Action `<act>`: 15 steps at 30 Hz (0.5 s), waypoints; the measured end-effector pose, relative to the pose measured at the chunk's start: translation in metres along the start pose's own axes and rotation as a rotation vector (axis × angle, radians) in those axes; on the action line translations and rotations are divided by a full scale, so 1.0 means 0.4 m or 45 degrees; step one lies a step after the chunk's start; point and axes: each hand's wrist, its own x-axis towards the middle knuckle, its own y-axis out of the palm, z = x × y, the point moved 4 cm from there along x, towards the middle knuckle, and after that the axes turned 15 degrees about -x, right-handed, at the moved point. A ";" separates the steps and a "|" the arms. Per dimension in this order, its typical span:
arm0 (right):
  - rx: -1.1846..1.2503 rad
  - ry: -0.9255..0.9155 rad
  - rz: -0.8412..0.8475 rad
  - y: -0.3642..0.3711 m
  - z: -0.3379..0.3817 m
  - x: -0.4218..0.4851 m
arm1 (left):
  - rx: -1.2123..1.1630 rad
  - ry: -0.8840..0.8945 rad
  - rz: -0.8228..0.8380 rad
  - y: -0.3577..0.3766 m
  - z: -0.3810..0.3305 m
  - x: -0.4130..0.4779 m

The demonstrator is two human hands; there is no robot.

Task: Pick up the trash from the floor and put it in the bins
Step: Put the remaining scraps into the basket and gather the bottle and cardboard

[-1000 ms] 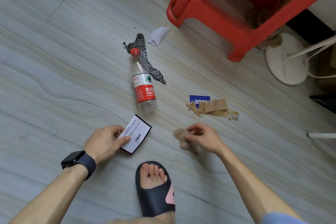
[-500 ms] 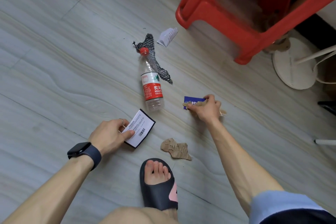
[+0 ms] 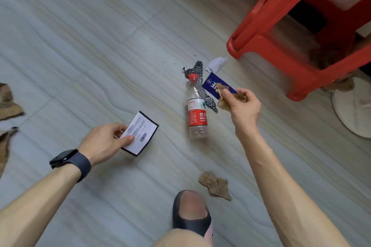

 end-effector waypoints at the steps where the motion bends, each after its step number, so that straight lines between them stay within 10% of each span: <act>1: 0.037 -0.034 0.068 0.033 0.048 -0.015 | 0.013 0.015 -0.034 -0.040 -0.004 -0.004; 15: 0.093 -0.293 1.324 0.657 0.385 -0.733 | -0.089 -0.186 -0.889 -0.664 0.382 -0.602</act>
